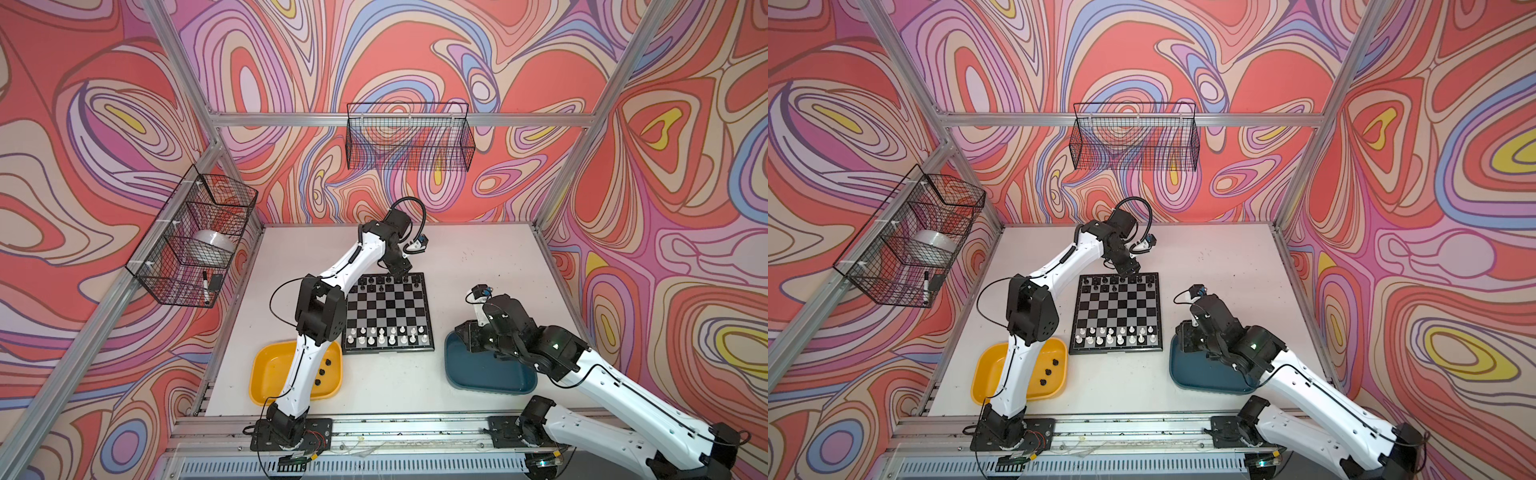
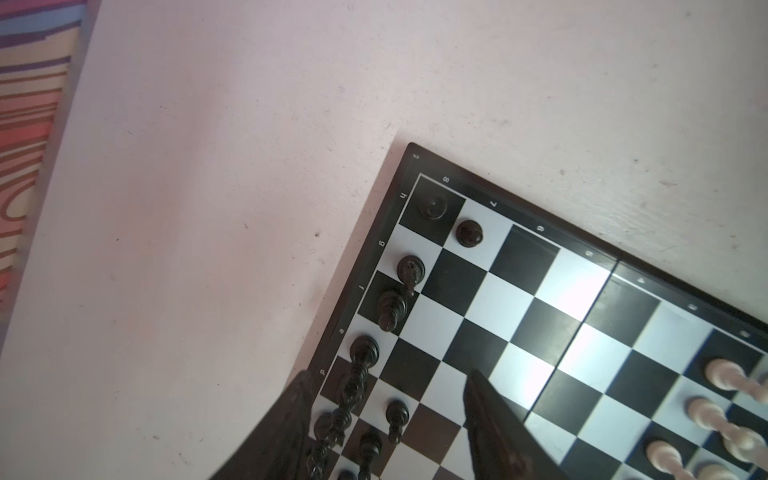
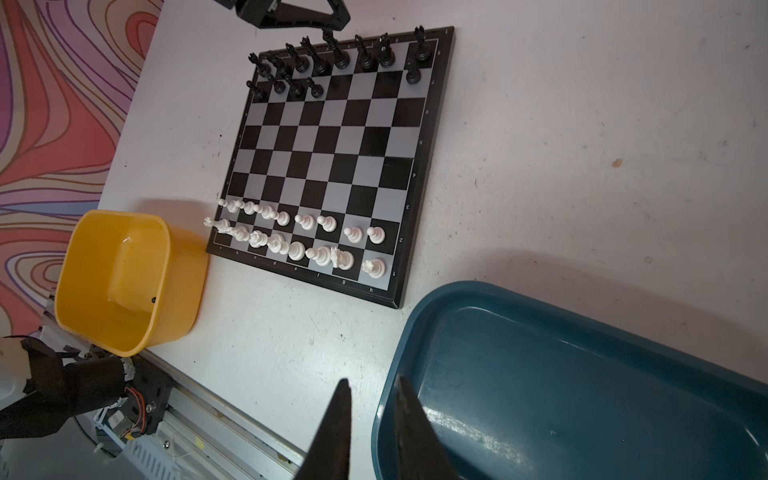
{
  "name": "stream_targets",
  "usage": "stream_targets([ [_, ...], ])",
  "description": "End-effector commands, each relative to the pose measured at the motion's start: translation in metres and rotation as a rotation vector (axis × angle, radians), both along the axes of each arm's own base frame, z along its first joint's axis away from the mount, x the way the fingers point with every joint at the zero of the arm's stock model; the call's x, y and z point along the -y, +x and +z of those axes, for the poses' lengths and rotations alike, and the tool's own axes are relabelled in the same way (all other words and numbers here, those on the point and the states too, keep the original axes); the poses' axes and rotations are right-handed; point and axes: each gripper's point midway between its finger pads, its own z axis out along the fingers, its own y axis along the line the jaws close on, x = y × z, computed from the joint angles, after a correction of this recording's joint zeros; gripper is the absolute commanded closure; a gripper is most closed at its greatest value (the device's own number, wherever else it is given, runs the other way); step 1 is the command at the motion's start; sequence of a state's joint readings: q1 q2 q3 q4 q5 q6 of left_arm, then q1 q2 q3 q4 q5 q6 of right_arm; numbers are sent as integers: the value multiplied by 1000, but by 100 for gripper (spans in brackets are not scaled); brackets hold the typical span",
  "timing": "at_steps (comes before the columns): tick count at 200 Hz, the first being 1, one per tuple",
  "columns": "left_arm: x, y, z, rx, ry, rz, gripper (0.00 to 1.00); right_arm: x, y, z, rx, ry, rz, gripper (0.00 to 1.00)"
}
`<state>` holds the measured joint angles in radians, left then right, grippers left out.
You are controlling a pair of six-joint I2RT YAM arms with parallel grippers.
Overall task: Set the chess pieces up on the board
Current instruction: 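Open the left gripper and swing it back toward the yellow tray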
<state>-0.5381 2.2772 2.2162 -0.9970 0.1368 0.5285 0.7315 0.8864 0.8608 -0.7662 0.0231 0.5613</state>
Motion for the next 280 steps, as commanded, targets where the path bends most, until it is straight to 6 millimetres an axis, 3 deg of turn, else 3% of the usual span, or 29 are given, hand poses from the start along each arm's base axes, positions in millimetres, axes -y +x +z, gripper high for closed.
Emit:
stream_targets([
  [1,1,-20,52,52,-32,-64,38,0,6,13,37,-4,1,80],
  [25,-6,-33,69,58,-19,-80,35,-15,3,23,47,64,65,79],
  [57,-16,-58,85,23,-27,-84,32,-5,1,27,55,7,58,79],
  [76,-23,-75,91,-3,-35,-83,31,-16,-6,31,45,32,136,78],
  [114,-39,-107,98,-38,-47,-70,25,-7,-2,20,32,-49,117,78],
  [127,-44,-115,102,-30,-56,-66,21,-13,-3,21,33,-32,149,78],
  [144,-52,-125,104,-23,-52,-59,18,-24,-4,25,41,17,186,76],
  [179,-68,-138,93,-33,-19,-16,16,-16,3,20,21,-85,172,73],
  [198,-75,-142,91,-34,0,2,15,-2,8,12,22,-141,105,69],
  [222,-82,-151,103,-9,-21,3,9,17,12,11,53,-195,25,59],
  [251,-96,-162,105,-10,-74,44,2,15,14,19,55,-194,28,55],
  [280,-99,-172,95,-90,-139,76,2,11,15,9,-12,-201,18,53],
])
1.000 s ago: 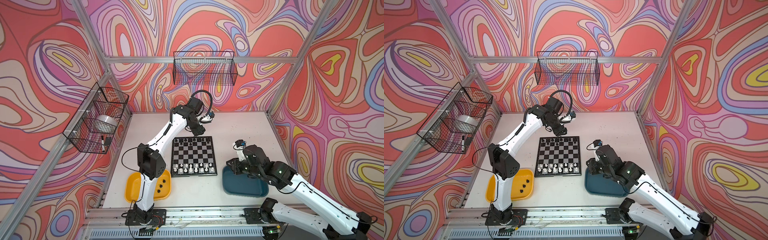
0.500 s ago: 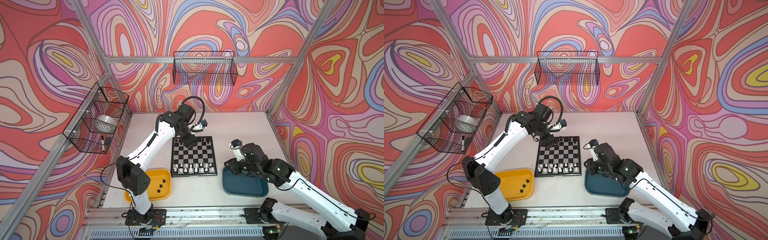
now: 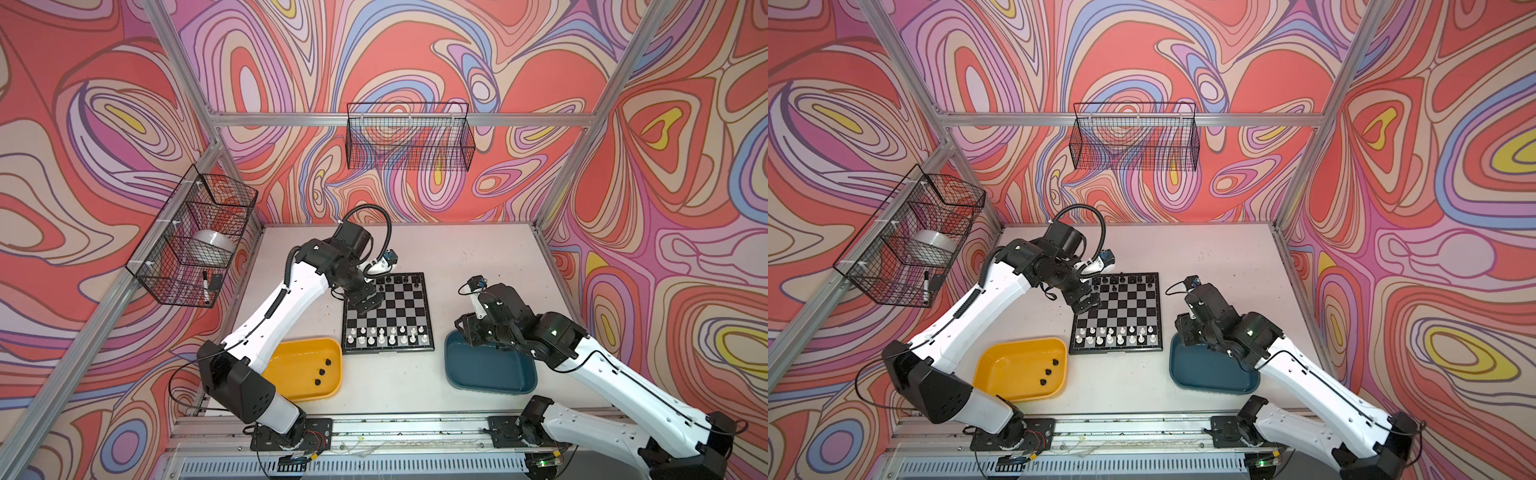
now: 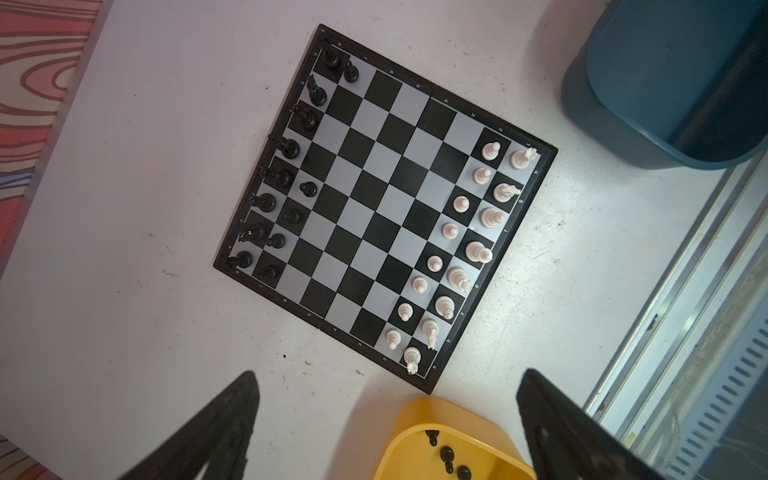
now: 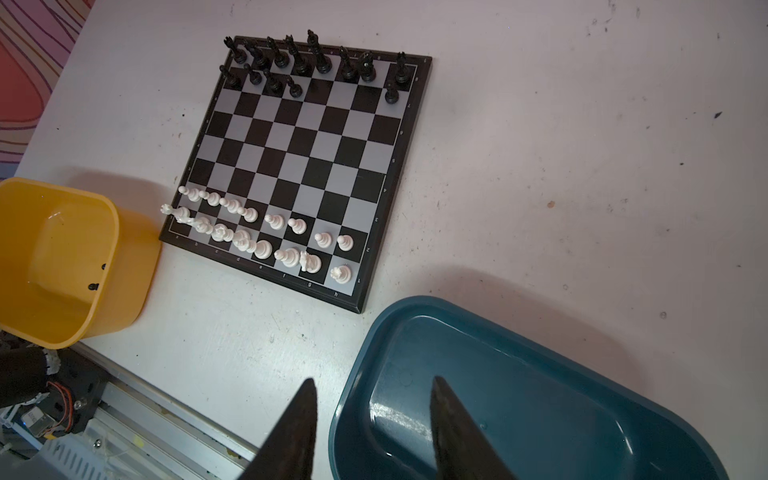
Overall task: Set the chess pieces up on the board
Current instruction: 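Open the left gripper and swing it back toward the yellow tray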
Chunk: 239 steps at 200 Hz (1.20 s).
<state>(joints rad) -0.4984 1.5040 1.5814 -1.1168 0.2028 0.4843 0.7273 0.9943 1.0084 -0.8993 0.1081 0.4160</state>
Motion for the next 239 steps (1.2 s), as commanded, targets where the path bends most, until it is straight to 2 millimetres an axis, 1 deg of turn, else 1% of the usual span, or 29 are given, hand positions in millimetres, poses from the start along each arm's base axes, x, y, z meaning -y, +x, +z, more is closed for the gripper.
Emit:
stream_targets([
  [1,2,-7,-4,-63,-67,23,2,2,3,-4,-43,-13,-34,53],
  [13,1,-9,-6,-77,-79,30,2,3,5,-11,-87,-22,-50,53],
  [25,0,-8,-3,-78,-104,40,2,5,10,-14,-117,-29,-65,52],
  [52,-6,-7,7,-93,-142,44,3,-6,23,-3,-111,24,-61,52],
  [66,-12,-9,9,-103,-142,44,4,-12,27,-4,-124,63,-61,53],
  [86,-24,-16,5,-117,-105,35,5,-18,30,-13,-161,63,-52,54],
  [106,-34,-24,2,-130,-67,24,6,-32,29,-17,-192,100,1,55],
  [128,-39,-28,-2,-148,-63,38,7,-38,29,-25,-202,124,14,55],
  [147,-38,-30,-10,-172,-65,41,9,-38,27,-31,-202,148,-1,56],
  [163,-36,-28,-13,-175,-74,41,10,-32,26,-32,-187,157,-33,56],
  [179,-33,-24,-14,-167,-90,46,10,-24,25,-29,-181,139,-60,56],
  [199,-31,-19,-18,-169,-107,74,11,-15,23,-19,-195,128,-86,56],
  [223,-30,-31,-22,-220,-122,81,12,-7,28,-15,-201,118,-105,57],
  [239,-35,-38,-24,-201,-104,68,11,-6,36,-18,-211,134,-128,58],
])
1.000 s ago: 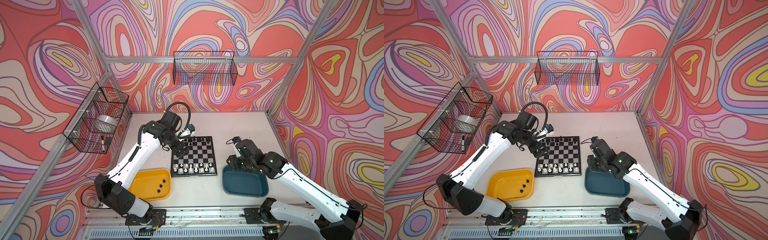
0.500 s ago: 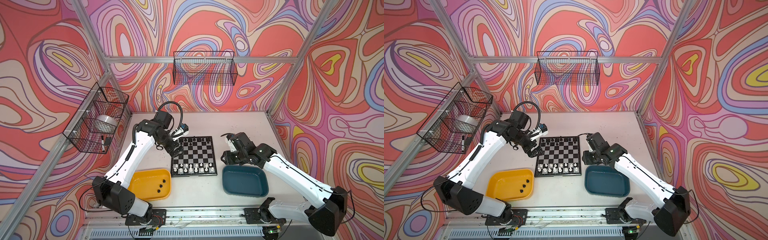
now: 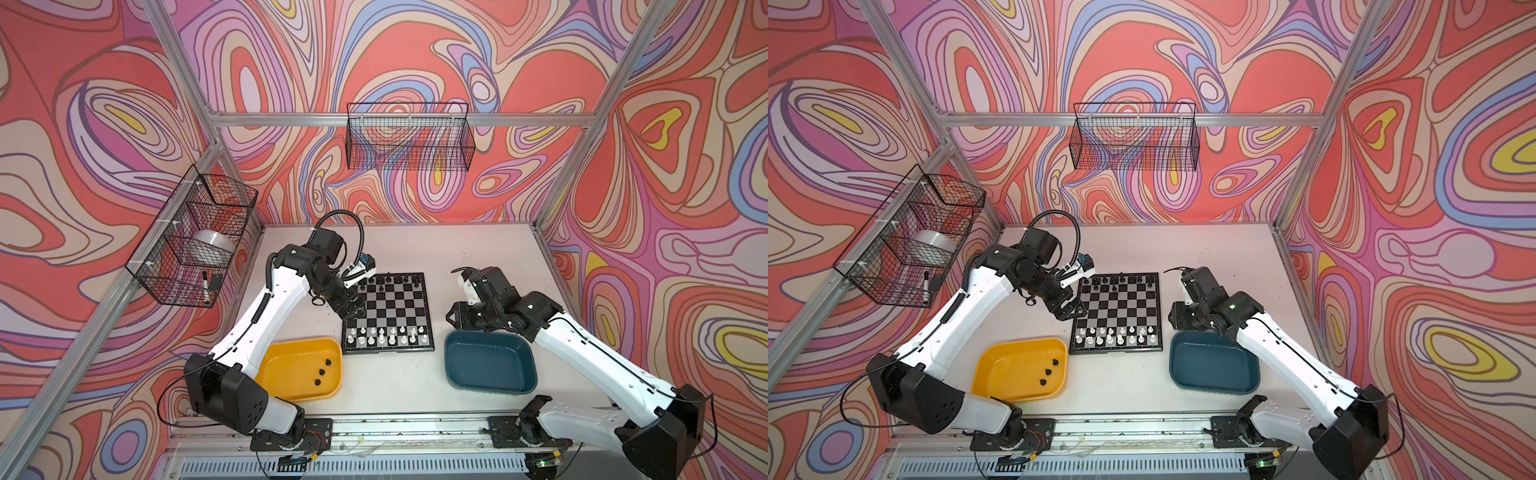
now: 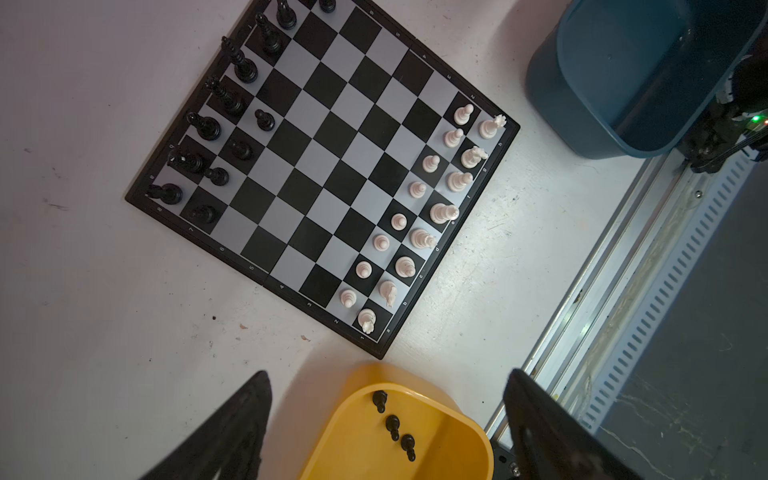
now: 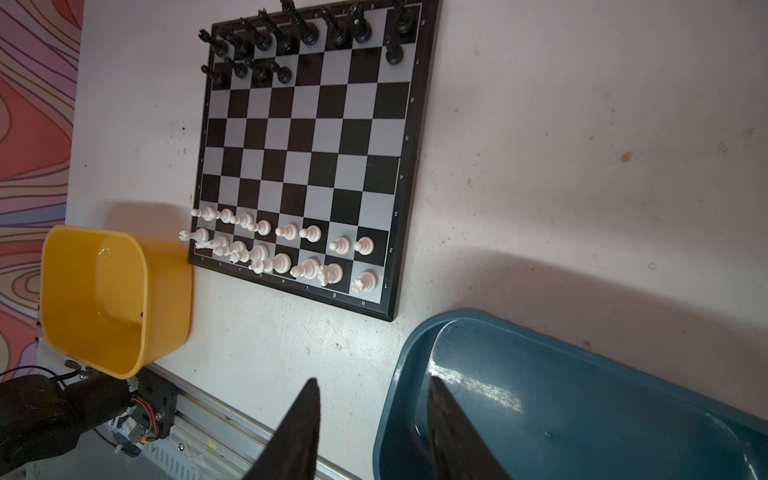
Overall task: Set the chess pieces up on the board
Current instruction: 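Open the left gripper and swing it back toward the yellow tray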
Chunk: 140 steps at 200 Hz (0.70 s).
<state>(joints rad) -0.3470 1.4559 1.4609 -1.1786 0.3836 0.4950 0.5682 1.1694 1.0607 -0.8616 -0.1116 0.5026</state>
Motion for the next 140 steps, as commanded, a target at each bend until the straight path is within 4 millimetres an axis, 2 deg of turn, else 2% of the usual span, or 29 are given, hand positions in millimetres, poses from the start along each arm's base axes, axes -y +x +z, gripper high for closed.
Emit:
stream_targets([
  [1,-4,-15,-1,-11,-7,-7,11,5,8,2,-9,5,-30,58],
  [28,-14,-27,-9,-24,33,-41,10,-16,16,0,-35,78,18,58],
  [49,-18,-37,-6,-36,42,-75,11,-30,18,10,-22,141,65,58],
  [77,-34,-50,-3,-5,92,-106,12,-29,21,25,24,160,52,59],
  [98,-36,-68,-8,-32,83,-132,13,-28,13,21,-17,163,50,60],
  [118,-48,-72,-21,-26,126,-85,14,-22,3,12,-46,157,40,61],
  [140,-66,-77,-32,-22,168,-5,15,-10,-5,11,-42,119,22,61],
])
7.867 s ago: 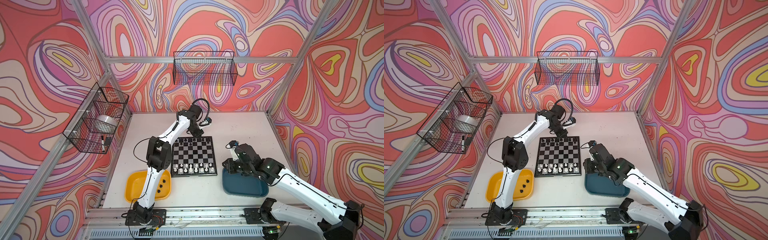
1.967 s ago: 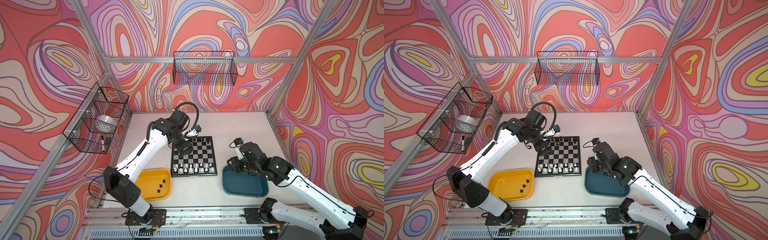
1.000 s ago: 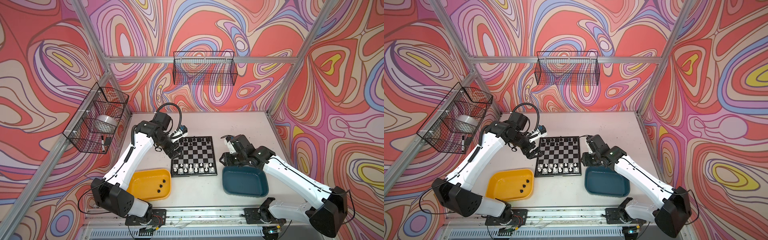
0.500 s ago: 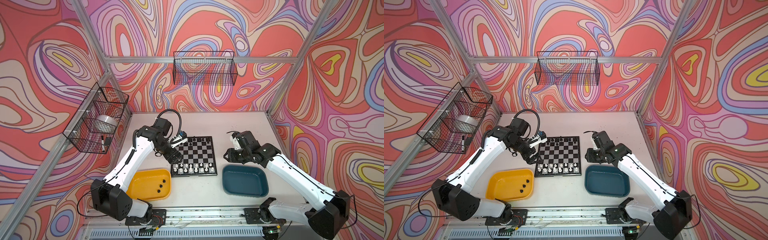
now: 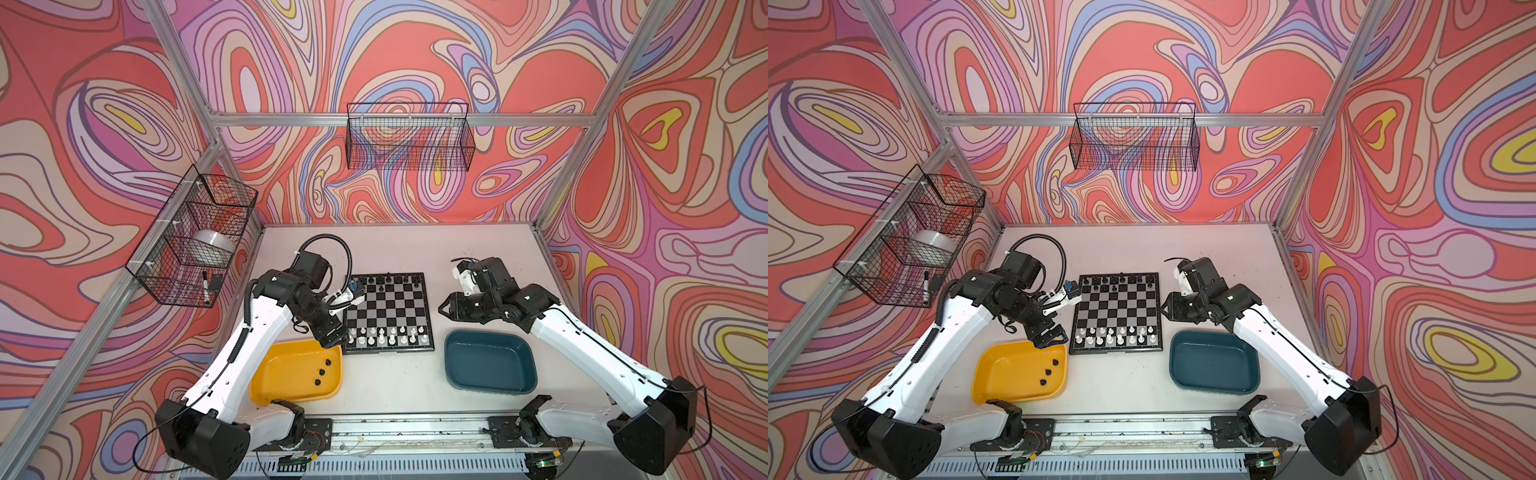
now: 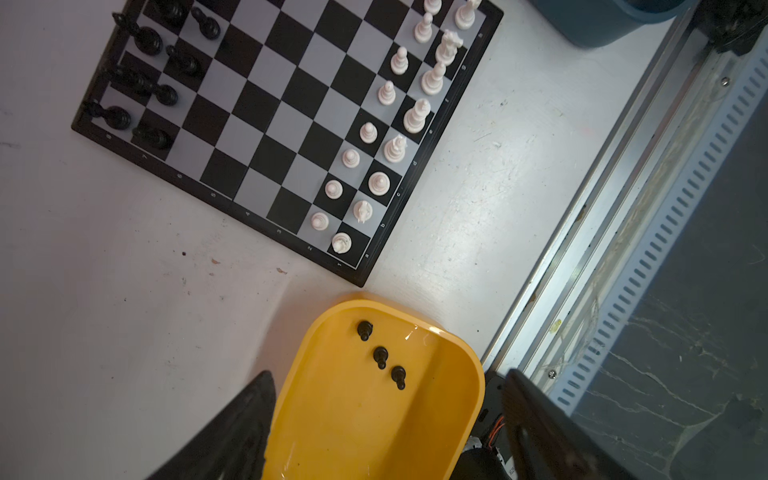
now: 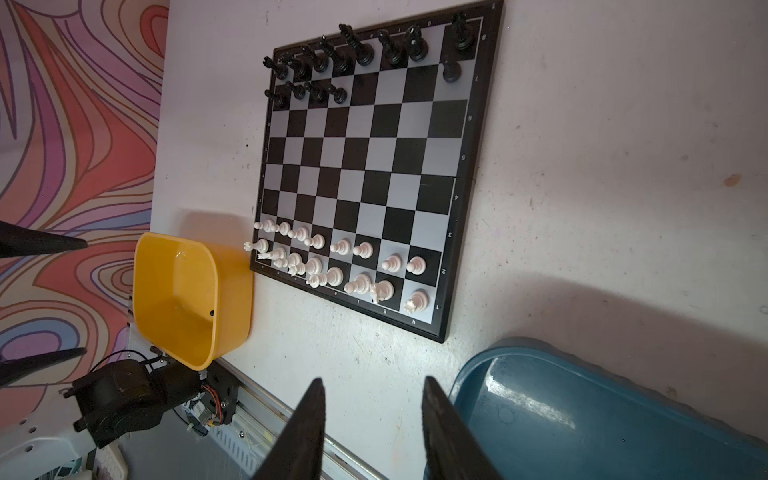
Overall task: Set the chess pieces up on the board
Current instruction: 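Open the left gripper and swing it back toward the yellow tray, then lower the open left gripper into the yellow tray over a black pawn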
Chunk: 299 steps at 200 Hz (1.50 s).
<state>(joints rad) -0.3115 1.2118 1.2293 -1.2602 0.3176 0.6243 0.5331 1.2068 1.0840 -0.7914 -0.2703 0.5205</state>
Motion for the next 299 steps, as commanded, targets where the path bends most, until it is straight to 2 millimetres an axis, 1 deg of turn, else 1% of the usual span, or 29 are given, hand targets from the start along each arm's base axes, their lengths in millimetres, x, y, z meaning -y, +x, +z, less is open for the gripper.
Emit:
stream_targets([
  [1,-23,-12,-13,-21,69,67,15,14,-13,-2,-15,-31,-22,61],
  [24,-37,-9,-21,-20,74,178,15,22,-18,-4,-5,-57,-29,62],
  [36,-44,-7,-30,-16,86,217,16,25,-20,-6,-1,-62,-36,62],
  [59,-54,-9,-49,-16,94,227,17,30,-22,-7,19,-68,-52,63],
  [74,-58,-9,-54,-15,98,241,18,31,-22,-3,24,-70,-53,64],
  [86,-62,-5,-57,1,109,255,18,31,-22,0,27,-78,-42,67],
  [104,-63,-1,-59,8,113,252,18,29,-20,9,62,-82,-11,68],
  [116,-62,1,-59,5,113,245,19,31,-17,12,89,-84,-16,67],
  [129,-63,-1,-62,4,116,239,22,31,-13,8,93,-91,-26,66],
  [159,-61,-10,-68,-4,101,240,23,21,-9,-1,77,-52,-21,66],
  [192,-67,-17,-65,-2,120,266,25,21,-8,-2,84,-54,-20,67],
  [206,-69,-19,-68,10,124,269,26,21,-7,-1,94,-56,-12,67],
  [223,-72,-17,-76,25,140,273,28,20,-6,3,108,-54,-6,66],
  [253,-69,-20,-86,7,130,261,29,18,-7,4,107,-52,9,66],
  [278,-66,-17,-87,7,115,256,29,16,-8,3,111,-34,12,66],
  [299,-66,-11,-89,15,116,254,30,18,-8,-3,110,-33,1,66],
])
